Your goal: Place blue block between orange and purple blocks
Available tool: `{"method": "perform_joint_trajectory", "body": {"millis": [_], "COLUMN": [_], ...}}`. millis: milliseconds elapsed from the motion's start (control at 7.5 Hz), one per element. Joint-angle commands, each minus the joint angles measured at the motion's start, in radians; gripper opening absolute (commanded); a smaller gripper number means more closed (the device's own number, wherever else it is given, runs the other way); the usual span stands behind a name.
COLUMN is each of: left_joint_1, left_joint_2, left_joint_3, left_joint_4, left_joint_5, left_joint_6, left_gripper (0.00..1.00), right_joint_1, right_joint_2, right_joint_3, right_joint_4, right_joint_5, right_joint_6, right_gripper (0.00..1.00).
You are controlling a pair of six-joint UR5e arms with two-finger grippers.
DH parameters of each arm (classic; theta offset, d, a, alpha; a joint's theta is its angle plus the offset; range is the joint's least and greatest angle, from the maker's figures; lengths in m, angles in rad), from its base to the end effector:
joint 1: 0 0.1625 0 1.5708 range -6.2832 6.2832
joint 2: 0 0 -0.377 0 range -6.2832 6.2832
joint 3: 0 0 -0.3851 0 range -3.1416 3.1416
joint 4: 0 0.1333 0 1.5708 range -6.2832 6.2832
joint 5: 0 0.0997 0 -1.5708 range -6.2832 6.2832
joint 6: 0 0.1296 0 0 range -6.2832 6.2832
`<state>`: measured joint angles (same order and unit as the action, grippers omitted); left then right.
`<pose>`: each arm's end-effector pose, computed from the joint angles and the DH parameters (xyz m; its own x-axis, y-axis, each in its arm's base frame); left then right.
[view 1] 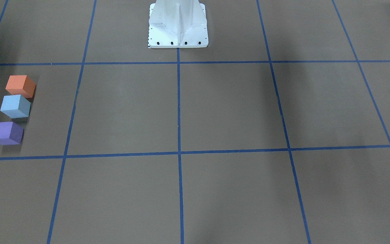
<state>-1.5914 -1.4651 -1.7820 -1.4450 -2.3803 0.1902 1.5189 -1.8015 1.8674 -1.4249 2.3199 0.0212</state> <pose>-0.0486 -0.4401 0.5883 0.6809 0.1606 -0.7146 -0.1101 0.9870 0.1169 0.0234 -0.4173 0.5760 0.7248 -0.1602 0.6701 0.0354 0.9800 0.1961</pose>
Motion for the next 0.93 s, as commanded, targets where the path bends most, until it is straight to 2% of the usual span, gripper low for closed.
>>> {"method": "perform_joint_trajectory", "body": {"millis": [0, 800], "left_joint_1": [-0.001, 0.001], "left_joint_2": [0.000, -0.001], "left_joint_3": [0.000, 0.001], "left_joint_4": [0.000, 0.000], "left_joint_5": [0.000, 0.000], "left_joint_6": [0.000, 0.000], "left_gripper": [1.00, 1.00], "right_joint_1": [-0.012, -0.014], "right_joint_2": [0.001, 0.001], "right_joint_3": [0.002, 0.018], "right_joint_4": [0.018, 0.018], "right_joint_5": [-0.001, 0.006], "right_joint_6": [0.016, 0.009], "right_gripper": [1.00, 1.00]}}
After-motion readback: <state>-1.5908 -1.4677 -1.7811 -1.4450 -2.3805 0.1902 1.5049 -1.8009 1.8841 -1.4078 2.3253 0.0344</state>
